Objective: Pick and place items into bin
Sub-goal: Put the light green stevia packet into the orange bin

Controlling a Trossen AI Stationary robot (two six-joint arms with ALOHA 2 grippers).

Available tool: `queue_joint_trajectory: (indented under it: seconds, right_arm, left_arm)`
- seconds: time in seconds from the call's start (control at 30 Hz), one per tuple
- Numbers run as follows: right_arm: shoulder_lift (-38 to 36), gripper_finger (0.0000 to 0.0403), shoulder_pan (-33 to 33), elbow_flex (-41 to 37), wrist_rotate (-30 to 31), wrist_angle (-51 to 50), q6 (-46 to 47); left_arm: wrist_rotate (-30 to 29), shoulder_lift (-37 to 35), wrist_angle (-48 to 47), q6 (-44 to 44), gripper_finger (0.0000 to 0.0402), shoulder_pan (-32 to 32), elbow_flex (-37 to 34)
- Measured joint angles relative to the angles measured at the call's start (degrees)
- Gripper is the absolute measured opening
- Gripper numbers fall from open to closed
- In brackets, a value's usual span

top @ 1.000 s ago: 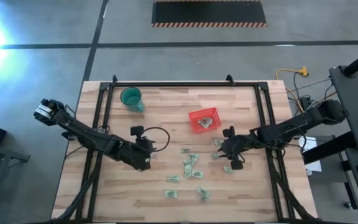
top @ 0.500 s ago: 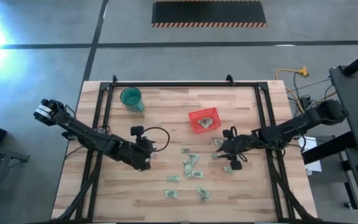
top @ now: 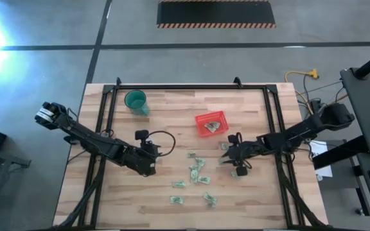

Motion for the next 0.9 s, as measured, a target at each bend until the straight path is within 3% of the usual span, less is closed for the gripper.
queue_joint_trajectory:
  seconds: [0.4, 0.9]
  right_arm:
    - [9.86, 0.0112, -2.41, 3.91, -0.46, -0.64, 0.66]
    - [9.54, 0.0096, -2.78, 4.70, -2.24, -4.07, 0.87]
  left_arm:
    - [-0.04, 0.02, -0.19, -0.02, 0.0108, 0.00, -0.02]
    - [-0.08, 0.02, -0.19, 0.00, 0.0108, 0.00, -0.09]
